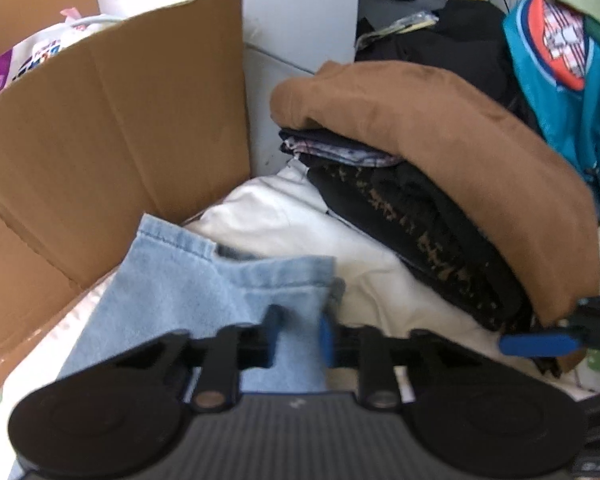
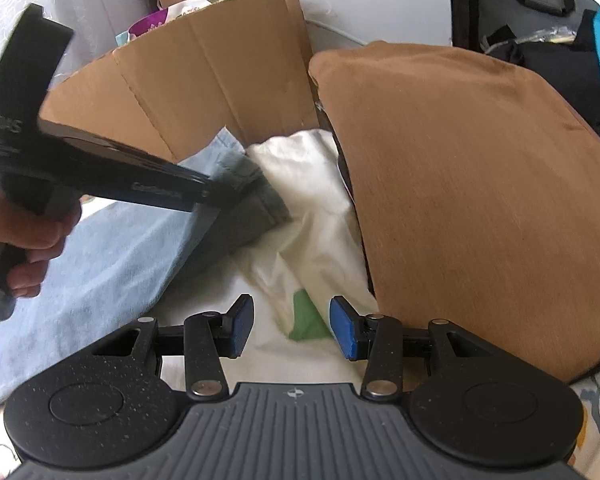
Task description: Fold clothes
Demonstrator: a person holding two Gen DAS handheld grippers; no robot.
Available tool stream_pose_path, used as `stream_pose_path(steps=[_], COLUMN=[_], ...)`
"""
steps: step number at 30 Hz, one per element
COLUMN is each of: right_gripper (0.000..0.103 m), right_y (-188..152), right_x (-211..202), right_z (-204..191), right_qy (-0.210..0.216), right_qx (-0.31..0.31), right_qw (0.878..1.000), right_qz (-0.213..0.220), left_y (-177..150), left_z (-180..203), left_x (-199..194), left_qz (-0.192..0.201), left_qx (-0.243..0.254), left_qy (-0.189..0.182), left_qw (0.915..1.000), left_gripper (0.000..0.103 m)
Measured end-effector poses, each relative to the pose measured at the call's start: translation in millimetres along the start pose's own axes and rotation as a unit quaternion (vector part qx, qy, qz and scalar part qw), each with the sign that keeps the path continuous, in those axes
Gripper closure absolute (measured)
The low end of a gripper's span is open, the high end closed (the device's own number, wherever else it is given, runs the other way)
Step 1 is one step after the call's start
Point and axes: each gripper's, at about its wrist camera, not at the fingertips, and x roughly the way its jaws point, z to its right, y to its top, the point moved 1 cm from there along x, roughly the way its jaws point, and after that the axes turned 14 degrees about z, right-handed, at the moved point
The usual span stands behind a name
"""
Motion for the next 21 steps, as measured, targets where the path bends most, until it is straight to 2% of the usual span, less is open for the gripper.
stream_pose_path(steps=[5,16,21], right_gripper=[0.054,0.054,0.054], right_y=[12.2,42.4,51.4], right_x=[11.3,67.6,99.9], right_z=[-9.4,-35.8,-52.3], right_qy=[0.017,0.073,0.097], right_qx=[-0.011,-0.043,-0.073], right_qw=[1.000,0.996,0.992], right_qz=[0.011,0.032,0.033], left_y=[6.2,22.9,29.8], left_z=[-13.0,-54.0,-69.2], left_x=[-9.9,-24.3,-27.7], left_qz=[0.009,0.011,0.007], left_qx=[-0.031,-0.099,-0.123], left_qy=[-0.017,-0.077,-0.091], left_qw=[0.9993,0.9920,0.9882], left_gripper=[0.098,0.099,0.099])
